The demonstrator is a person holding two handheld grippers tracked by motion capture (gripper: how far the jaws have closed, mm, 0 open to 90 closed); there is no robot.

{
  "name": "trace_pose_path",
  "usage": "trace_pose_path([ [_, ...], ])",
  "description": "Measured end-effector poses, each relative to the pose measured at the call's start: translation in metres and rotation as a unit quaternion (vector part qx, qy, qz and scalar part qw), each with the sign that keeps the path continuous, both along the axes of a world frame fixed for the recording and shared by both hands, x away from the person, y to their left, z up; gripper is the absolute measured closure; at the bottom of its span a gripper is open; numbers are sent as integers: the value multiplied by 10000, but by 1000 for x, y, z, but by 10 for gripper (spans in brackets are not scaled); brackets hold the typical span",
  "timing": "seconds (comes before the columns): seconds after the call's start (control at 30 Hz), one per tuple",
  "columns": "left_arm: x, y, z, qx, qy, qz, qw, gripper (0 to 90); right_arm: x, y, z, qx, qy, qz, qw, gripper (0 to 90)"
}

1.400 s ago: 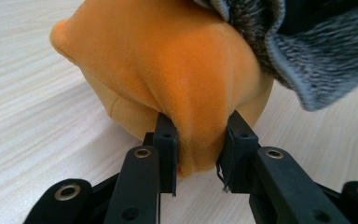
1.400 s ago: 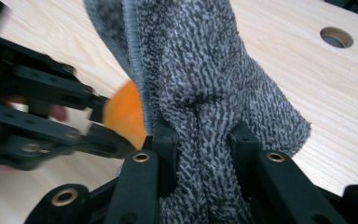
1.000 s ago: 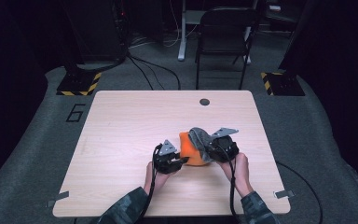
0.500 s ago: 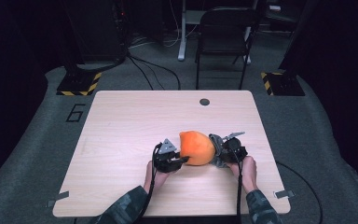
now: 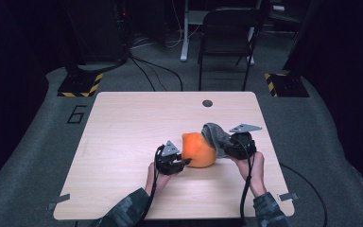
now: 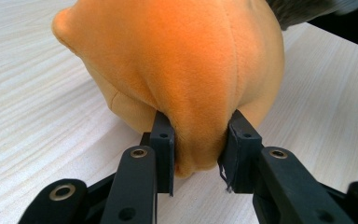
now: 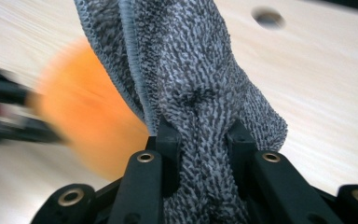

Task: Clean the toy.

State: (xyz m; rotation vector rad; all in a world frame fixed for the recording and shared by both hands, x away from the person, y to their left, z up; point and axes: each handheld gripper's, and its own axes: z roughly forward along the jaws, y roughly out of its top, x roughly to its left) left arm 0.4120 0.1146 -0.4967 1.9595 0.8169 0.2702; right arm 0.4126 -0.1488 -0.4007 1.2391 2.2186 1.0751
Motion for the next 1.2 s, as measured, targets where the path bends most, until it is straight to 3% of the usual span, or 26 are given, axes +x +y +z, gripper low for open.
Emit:
trace_pose_path([
  [0.07,-1,0,0,0,9,-14,10000,688,-7,16,8,127,-125,220,9996,725],
  [0.17,-2,-1,1,64,-37,-45,10000,688,-15,40,10,20,-274,532,9982,721],
  [0.2,-2,-3,1,1,-26,-15,10000,688,-17,46,8,-76,-263,625,9977,721],
  [0.33,-2,-3,1,35,-25,-38,10000,689,-12,59,-8,-376,-170,635,9971,721],
  [0.37,-2,-3,1,52,-43,-35,10000,689,-10,61,-12,-365,-51,562,9977,722],
  [0.5,-2,-2,-1,18,11,-13,10000,688,-4,60,-22,-478,-24,526,9975,722],
  [0.63,-2,-3,0,65,-46,-41,10000,688,-5,56,-22,-686,-90,429,9967,722],
  [0.77,-1,-4,0,57,-43,-54,10000,688,-1,44,-26,-666,-9,302,9973,721],
  [0.9,-1,-4,-1,65,-32,-74,9999,688,4,30,-30,-622,180,139,9978,719],
  [1.1,-1,-5,-1,64,-40,-89,9999,688,12,12,-38,-803,417,-23,9959,719],
  [1.2,-1,-5,-1,76,-50,-82,9999,688,16,5,-45,-768,562,-135,9954,719],
])
